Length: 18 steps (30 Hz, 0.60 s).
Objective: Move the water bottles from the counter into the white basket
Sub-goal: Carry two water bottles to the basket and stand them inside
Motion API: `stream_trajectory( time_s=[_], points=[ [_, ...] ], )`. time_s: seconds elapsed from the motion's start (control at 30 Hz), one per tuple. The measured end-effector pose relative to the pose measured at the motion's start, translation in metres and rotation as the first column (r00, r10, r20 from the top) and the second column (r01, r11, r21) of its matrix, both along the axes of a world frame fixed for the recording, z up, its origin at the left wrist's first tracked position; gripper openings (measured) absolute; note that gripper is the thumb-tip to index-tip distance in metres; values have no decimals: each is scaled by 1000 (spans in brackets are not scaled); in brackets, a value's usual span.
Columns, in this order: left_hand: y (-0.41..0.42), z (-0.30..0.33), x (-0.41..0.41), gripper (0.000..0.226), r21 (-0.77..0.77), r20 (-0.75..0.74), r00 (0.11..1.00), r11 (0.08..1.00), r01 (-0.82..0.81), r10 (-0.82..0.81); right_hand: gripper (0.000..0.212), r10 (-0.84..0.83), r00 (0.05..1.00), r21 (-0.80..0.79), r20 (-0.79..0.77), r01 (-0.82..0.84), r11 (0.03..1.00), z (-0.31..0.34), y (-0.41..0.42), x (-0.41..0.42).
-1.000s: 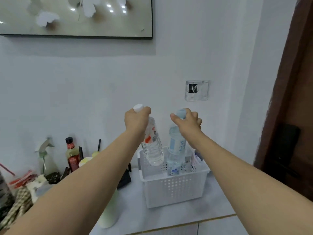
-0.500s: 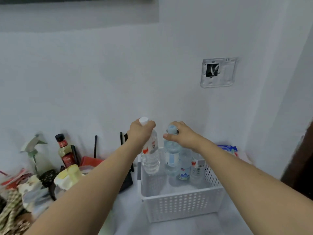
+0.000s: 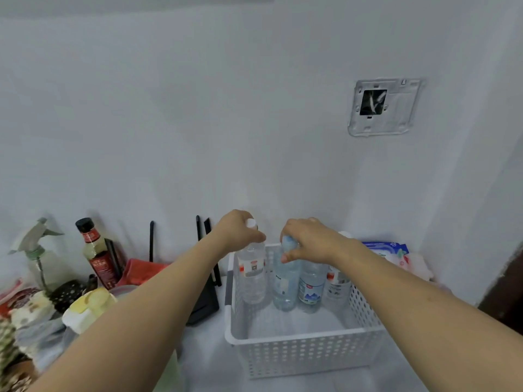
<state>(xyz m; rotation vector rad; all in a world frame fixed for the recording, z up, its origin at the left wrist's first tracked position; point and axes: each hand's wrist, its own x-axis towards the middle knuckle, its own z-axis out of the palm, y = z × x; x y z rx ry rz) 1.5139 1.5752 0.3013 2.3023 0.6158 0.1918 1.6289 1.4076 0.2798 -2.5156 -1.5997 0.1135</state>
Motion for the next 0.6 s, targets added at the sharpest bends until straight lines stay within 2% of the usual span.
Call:
stream_trajectory(
  time_s=[0.13, 0.27, 0.6],
  points=[
    [5, -8, 1, 30, 151, -115, 990, 984, 93, -76, 49, 67, 993, -55, 102, -62, 997, -7, 4, 4],
    [4, -19, 6, 36, 229, -131, 985, 963, 141, -113, 50, 94, 985, -61, 145, -86, 994, -11, 10, 3],
    [10, -42, 14, 50, 214, -172, 985, 974, 70, -33, 54, 7, 986, -38, 166, -1, 999, -16, 13, 0]
  ],
)
